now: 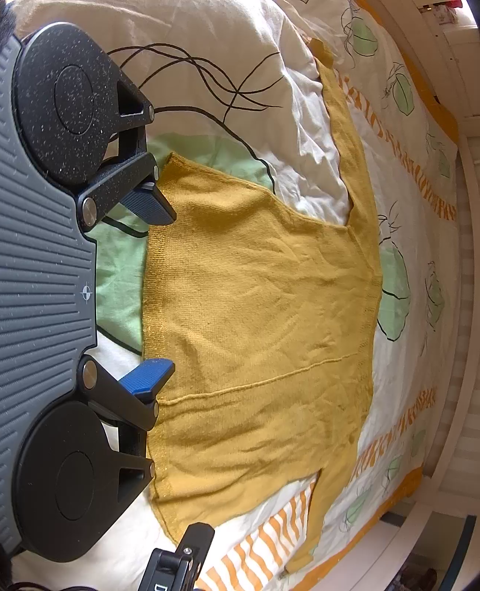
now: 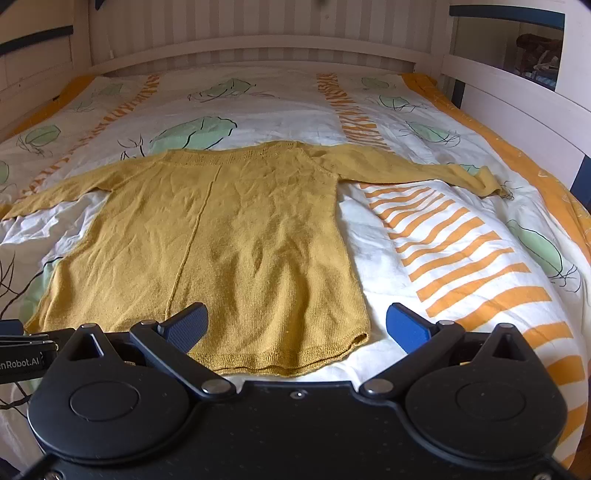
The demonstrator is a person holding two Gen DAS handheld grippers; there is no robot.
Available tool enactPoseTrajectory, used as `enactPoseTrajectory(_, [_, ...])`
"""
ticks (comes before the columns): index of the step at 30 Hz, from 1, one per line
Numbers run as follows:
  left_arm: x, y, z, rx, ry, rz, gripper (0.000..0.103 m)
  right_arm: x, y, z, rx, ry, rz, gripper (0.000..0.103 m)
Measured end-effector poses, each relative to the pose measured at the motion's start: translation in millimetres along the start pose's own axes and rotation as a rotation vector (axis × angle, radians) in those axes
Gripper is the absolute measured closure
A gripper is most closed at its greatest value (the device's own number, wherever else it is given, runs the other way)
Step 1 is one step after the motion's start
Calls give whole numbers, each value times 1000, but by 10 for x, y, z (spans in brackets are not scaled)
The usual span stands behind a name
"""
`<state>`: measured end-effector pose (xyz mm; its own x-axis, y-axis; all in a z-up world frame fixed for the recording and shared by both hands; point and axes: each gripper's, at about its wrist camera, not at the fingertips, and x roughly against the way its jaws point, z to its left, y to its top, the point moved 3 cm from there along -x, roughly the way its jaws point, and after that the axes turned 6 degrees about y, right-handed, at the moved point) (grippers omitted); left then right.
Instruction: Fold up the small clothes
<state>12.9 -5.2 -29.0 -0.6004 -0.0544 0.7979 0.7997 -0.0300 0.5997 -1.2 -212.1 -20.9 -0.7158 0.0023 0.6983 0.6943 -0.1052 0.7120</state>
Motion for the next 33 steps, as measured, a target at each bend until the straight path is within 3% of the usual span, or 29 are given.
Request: enactPoseTrajectory(33, [-264, 192, 4, 2, 11, 80, 25, -320, 139, 108, -7, 41, 120, 1])
